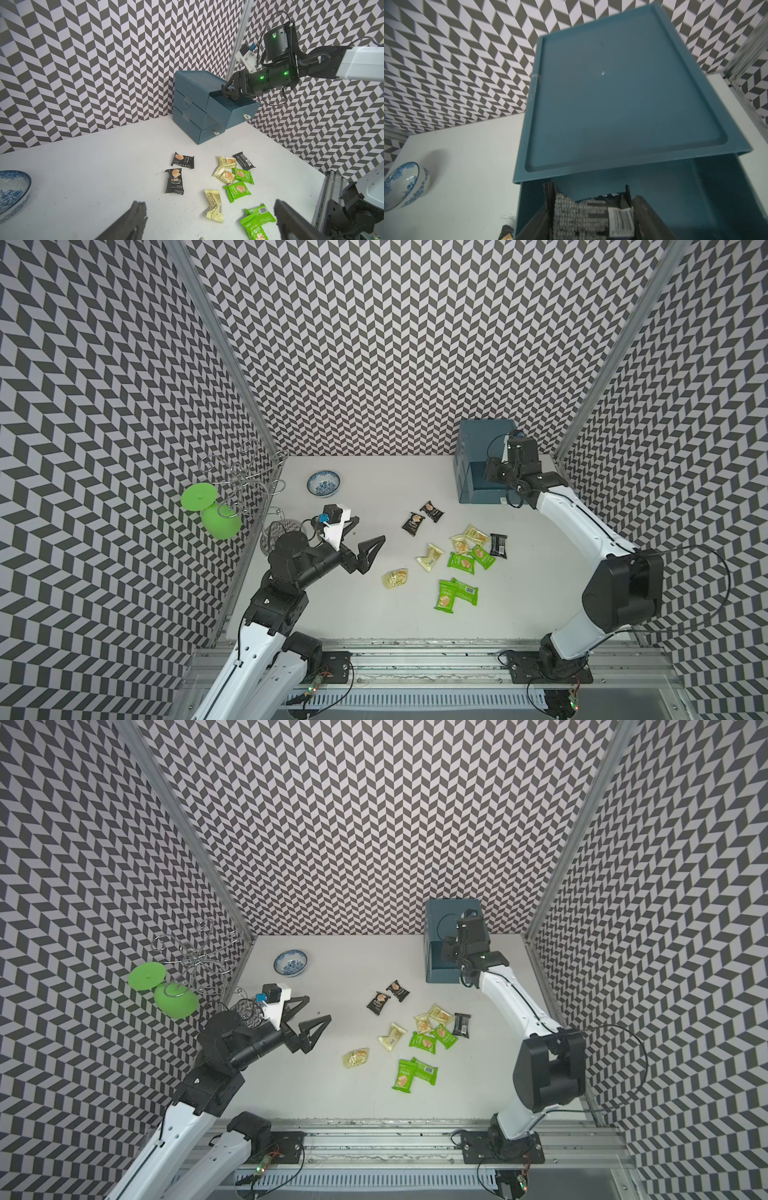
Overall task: Place the cookies into the drawer by color
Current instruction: Place the cookie in the drawer, then pick up the cookie at the center of the board.
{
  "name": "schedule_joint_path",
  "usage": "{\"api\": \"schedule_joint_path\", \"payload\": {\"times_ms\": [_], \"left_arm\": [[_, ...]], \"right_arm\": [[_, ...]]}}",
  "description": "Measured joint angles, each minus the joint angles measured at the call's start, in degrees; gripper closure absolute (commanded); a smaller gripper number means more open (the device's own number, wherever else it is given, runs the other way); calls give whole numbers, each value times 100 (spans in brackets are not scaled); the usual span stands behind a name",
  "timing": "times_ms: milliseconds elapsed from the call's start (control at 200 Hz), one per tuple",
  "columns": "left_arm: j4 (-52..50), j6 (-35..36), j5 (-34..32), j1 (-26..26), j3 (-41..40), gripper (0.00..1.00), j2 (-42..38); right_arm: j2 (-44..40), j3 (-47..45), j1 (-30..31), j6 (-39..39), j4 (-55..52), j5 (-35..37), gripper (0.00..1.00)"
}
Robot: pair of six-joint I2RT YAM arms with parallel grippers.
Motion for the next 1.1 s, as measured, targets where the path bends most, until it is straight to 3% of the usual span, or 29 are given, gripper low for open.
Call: {"api": "schedule_joint_path", "payload": {"times_ms": [165,376,716,866,1102], "left_arm": [[-2,0,-15,2,-2,0,4],[-2,0,-37,2,-2,0,4],[-2,0,-61,13,-2,1,4],[-2,0,-61,15,-2,0,4],[-2,0,-61,39,-2,1,9]], "right_arm": [[155,-13,0,-7,-136,-17,37],[221,13,0,-57,-133,-11,26],[157,160,2,-37,-319,-55,21],[-378,190,31,-13,-367,-101,21],[-2015,-20,79,85,-160,-118,21]]}}
